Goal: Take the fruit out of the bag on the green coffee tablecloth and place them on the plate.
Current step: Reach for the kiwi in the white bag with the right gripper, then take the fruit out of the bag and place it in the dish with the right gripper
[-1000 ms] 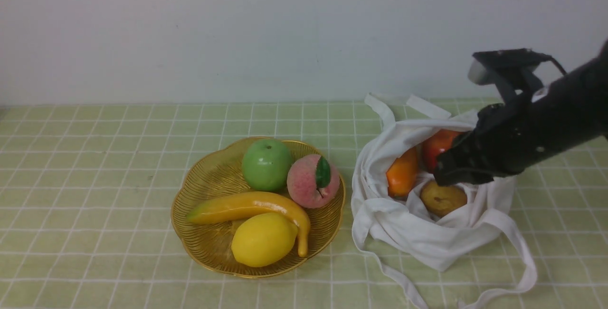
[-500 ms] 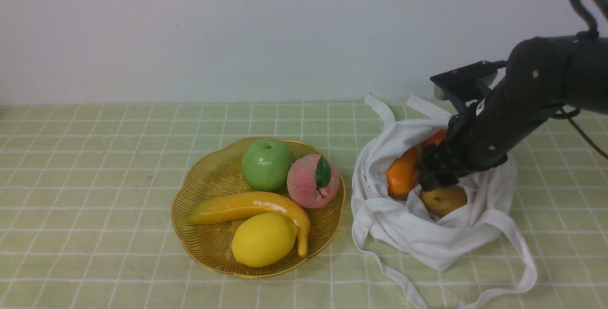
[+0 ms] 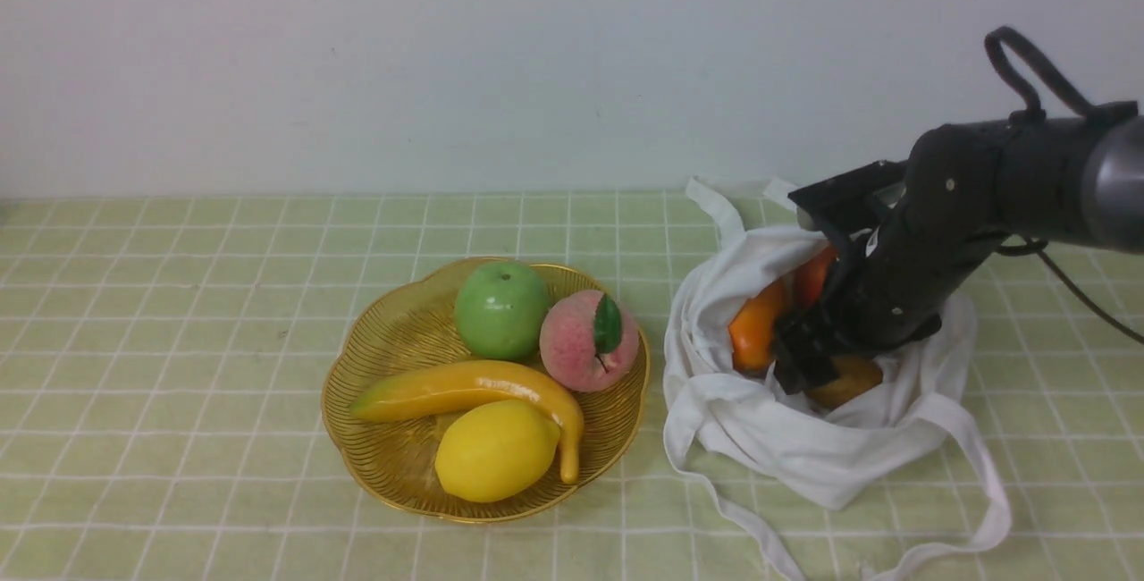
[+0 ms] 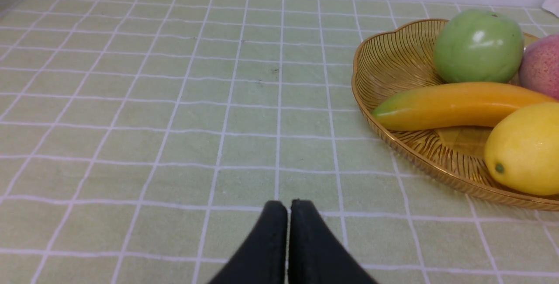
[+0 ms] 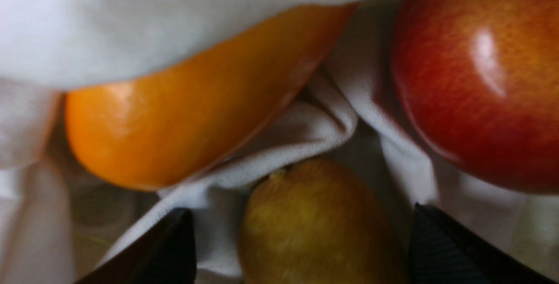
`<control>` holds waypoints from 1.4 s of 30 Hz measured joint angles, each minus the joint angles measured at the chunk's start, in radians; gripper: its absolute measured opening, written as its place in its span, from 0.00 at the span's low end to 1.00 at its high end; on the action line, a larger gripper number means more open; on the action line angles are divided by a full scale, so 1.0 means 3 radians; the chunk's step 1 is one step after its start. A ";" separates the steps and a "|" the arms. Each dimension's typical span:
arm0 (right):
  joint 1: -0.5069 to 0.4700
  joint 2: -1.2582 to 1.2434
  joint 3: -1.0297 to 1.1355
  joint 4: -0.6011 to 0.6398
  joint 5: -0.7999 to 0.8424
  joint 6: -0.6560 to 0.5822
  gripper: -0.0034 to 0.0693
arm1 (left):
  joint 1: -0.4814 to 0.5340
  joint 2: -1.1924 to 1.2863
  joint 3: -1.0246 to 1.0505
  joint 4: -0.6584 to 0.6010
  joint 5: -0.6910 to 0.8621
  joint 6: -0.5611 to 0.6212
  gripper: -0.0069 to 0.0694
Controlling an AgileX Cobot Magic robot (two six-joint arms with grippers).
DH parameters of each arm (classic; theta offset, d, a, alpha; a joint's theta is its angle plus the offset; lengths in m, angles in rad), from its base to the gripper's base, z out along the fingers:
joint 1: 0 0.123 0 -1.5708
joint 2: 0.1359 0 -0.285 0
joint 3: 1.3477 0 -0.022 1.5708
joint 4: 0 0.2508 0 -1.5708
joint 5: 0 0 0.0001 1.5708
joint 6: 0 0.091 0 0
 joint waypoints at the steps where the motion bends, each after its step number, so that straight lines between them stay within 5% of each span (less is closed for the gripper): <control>1: 0.0000 0.0036 -0.0003 -0.0004 -0.0007 0.0000 0.86 | 0.0000 0.0000 0.0000 0.0000 0.0000 0.0000 0.08; 10: 0.0000 0.0123 -0.0003 -0.0068 0.0012 0.0000 0.85 | 0.0000 0.0000 0.0000 0.0000 0.0000 0.0000 0.08; 16: 0.0000 0.0116 -0.0003 -0.0101 0.0060 0.0000 0.65 | 0.0000 0.0000 0.0000 0.0000 0.0000 0.0000 0.08; 42: 0.0000 -0.0378 -0.0600 -0.0111 0.1034 0.0217 0.65 | 0.0000 0.0000 0.0000 0.0000 0.0000 0.0000 0.08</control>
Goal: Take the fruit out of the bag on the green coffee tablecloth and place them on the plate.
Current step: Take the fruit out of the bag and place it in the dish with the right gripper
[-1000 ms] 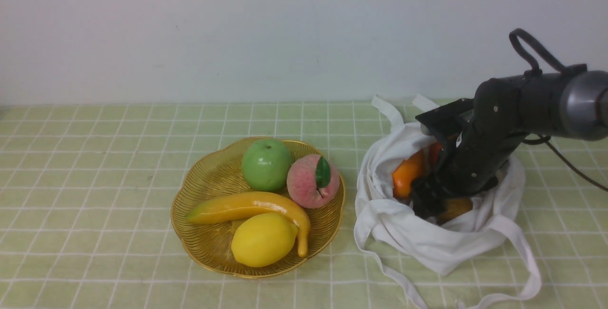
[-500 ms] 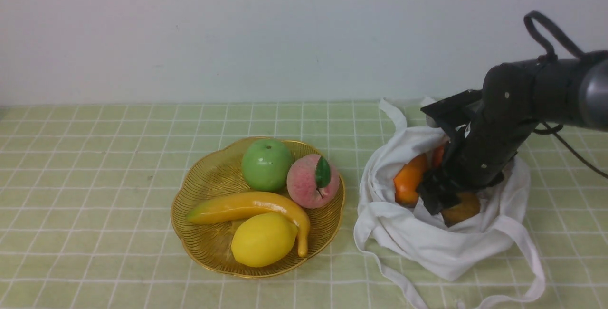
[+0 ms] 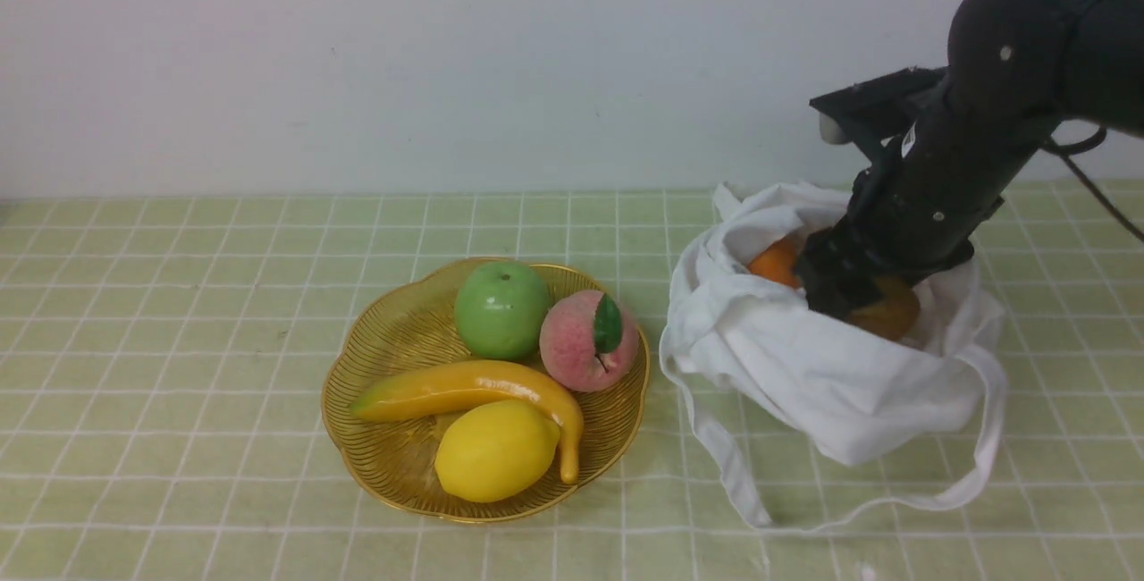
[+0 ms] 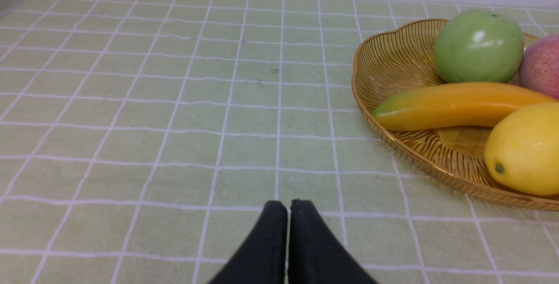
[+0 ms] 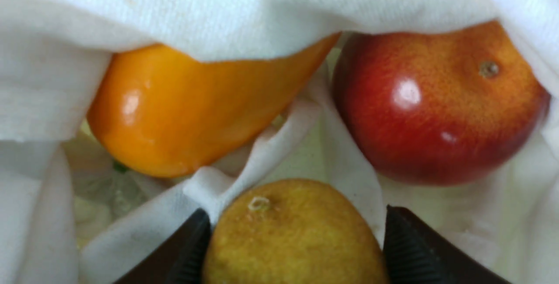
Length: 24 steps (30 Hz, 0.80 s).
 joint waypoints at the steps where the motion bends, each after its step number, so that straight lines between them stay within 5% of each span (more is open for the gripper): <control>1: 0.0000 0.0017 0.0000 0.0000 0.0009 0.0051 0.65 | 0.0000 0.0000 0.0000 0.0000 0.0000 0.0000 0.08; 24: 0.0000 0.0645 -0.0149 -0.0286 0.0324 0.0192 0.75 | 0.0000 0.0000 0.0000 0.0000 0.0000 0.0000 0.08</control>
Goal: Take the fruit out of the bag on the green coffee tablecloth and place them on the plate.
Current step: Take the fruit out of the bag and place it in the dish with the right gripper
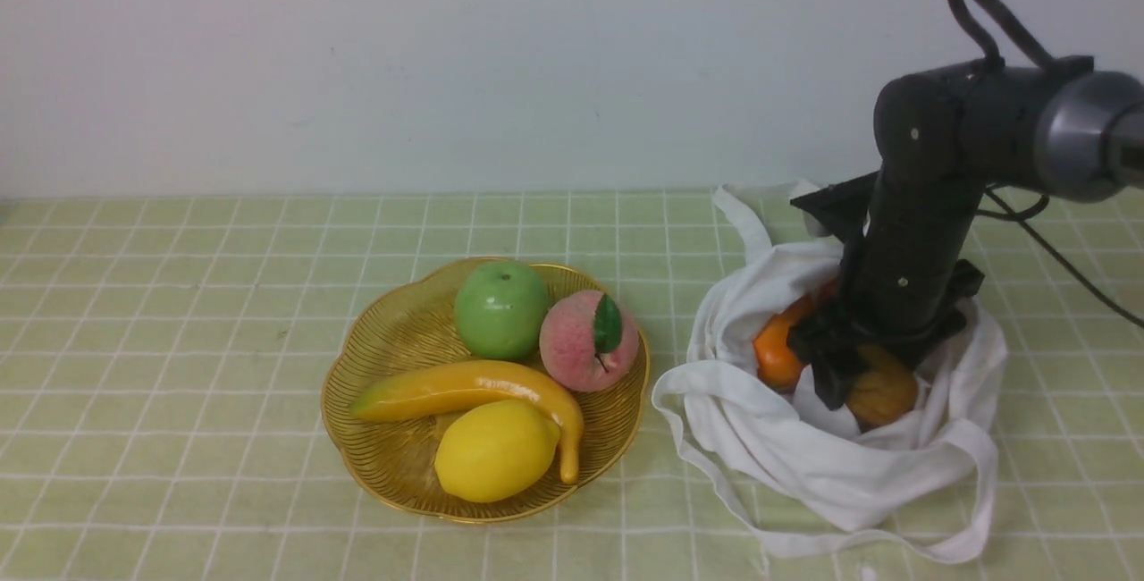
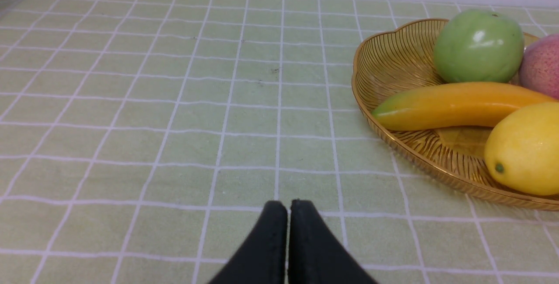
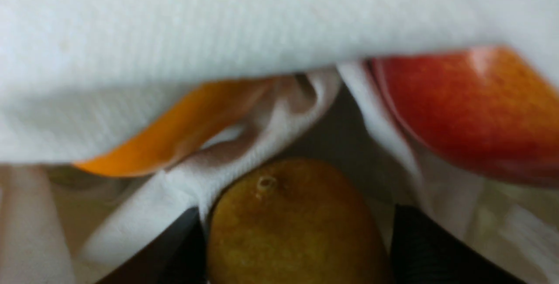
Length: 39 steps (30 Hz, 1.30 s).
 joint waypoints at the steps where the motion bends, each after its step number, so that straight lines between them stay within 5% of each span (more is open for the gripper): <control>1: 0.0000 0.0000 -0.0051 -0.0058 0.0031 0.0055 0.75 | 0.0000 0.0000 0.0000 0.0000 0.0000 0.0000 0.08; 11: 0.0000 0.0049 -0.0152 -0.0101 0.0053 0.0138 0.72 | 0.0000 0.0000 0.0000 0.0000 0.0000 0.0000 0.08; 15: 0.0000 0.0095 -0.0152 -0.0101 0.0053 0.0132 0.58 | 0.0000 0.0000 0.0000 0.0000 0.0000 0.0000 0.08; 39: 0.0000 0.0019 -0.0156 -0.0327 0.0053 0.0135 0.58 | 0.0000 0.0000 0.0000 0.0000 0.0000 0.0000 0.08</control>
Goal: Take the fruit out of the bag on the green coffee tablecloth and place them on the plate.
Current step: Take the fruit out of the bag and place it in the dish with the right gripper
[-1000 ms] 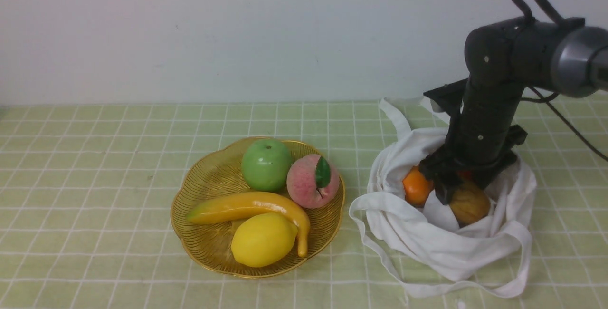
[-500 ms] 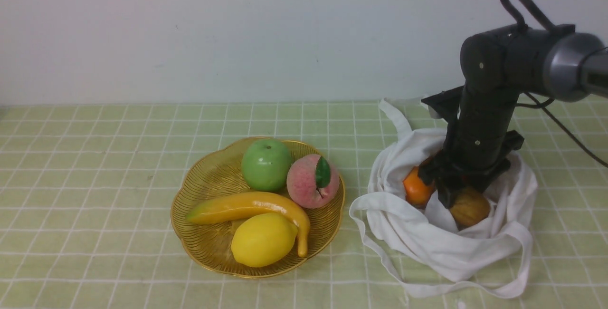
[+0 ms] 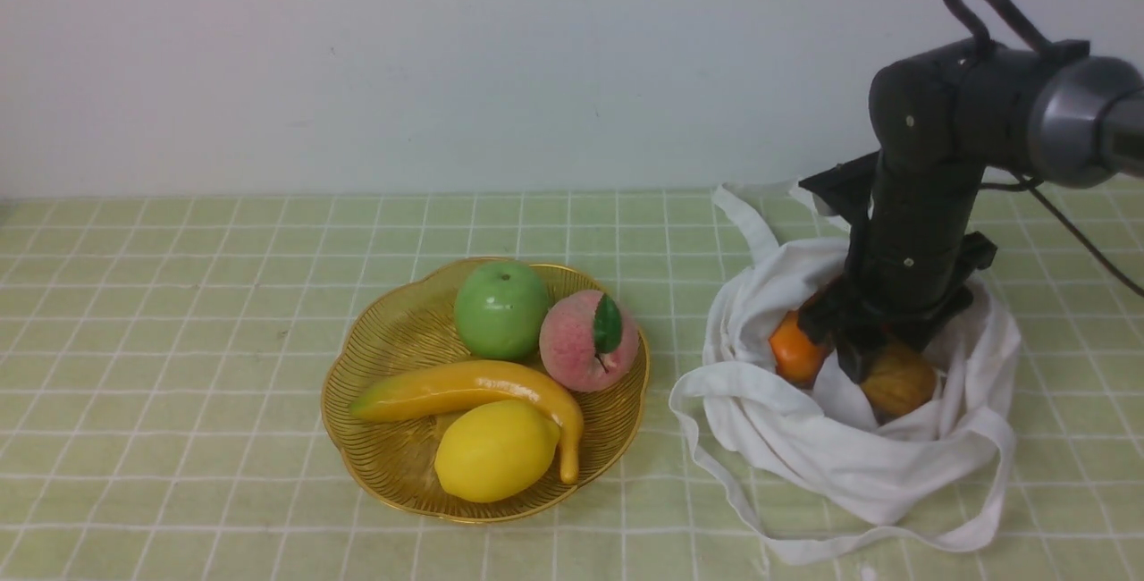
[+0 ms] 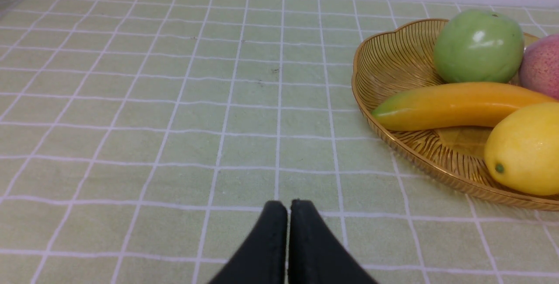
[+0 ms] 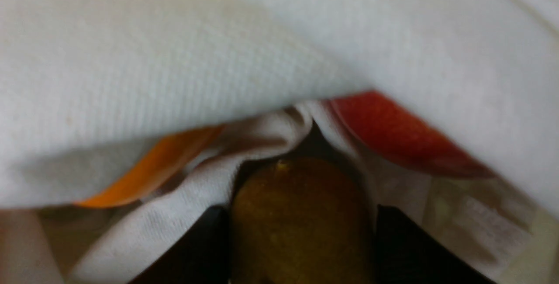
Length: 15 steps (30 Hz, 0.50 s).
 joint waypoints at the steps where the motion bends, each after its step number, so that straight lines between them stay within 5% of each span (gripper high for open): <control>1: 0.0000 -0.0014 0.0000 -0.0015 0.0000 0.0007 0.58 | 0.0000 0.0000 0.0000 0.0000 0.0000 0.0000 0.08; 15: 0.0000 -0.0097 0.0000 -0.0130 0.0003 0.0186 0.58 | 0.0000 0.0000 0.0000 0.0000 0.0000 0.0000 0.08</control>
